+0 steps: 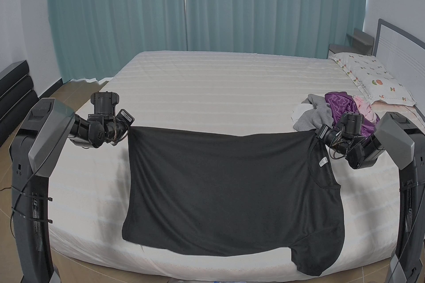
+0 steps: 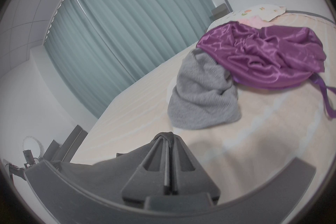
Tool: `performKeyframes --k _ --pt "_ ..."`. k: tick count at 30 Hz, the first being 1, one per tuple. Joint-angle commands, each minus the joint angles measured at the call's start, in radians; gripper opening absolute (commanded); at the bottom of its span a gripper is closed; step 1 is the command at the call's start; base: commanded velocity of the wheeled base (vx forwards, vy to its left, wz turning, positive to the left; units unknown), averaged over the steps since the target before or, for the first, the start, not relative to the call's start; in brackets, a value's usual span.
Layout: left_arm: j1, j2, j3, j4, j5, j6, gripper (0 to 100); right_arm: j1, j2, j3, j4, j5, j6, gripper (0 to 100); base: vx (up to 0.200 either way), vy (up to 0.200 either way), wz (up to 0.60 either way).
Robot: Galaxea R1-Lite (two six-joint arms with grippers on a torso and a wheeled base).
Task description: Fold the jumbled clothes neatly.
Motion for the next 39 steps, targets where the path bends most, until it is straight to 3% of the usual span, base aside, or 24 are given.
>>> performKeyframes --k 1,6,21,22,24,25,33,35,39 --pt "0.001 0.047 -0.079 0.004 0.023 -0.001 0 -0.015 0.013 -0.043 0.000 -0.032 0.003 0 0.000 0.000 0.00" --pt "-0.005 0.088 -0.120 0.015 0.028 0.001 0 -0.011 0.052 -0.078 -0.007 -0.073 0.003 0 0.000 0.000 0.00" --pt "-0.031 0.143 -0.145 0.021 0.028 -0.007 0 0.001 0.105 -0.078 -0.005 -0.093 0.001 0 0.000 0.000 0.00" --pt "-0.033 0.140 -0.145 0.029 0.028 -0.007 0 0.001 0.105 -0.074 -0.005 -0.092 0.001 100 0.000 0.000 0.00" --pt "-0.040 0.137 -0.143 0.050 0.028 -0.009 0 0.001 0.106 -0.069 -0.002 -0.092 0.001 100 0.000 0.000 0.00" --pt "-0.043 0.136 -0.143 0.058 0.026 -0.010 100 0.001 0.106 -0.063 -0.005 -0.090 0.001 100 0.000 0.000 0.00" --pt "-0.068 0.139 -0.139 0.067 0.011 -0.005 100 0.001 0.029 0.050 -0.020 -0.076 0.021 100 0.000 0.000 0.00" --pt "-0.082 0.152 -0.151 0.079 -0.014 0.010 100 0.001 -0.012 0.123 -0.080 -0.057 0.083 100 0.000 0.000 0.00" --pt "-0.095 0.185 -0.172 0.087 -0.044 0.045 100 0.003 -0.033 0.202 -0.129 -0.049 0.106 100 0.000 0.000 0.00"
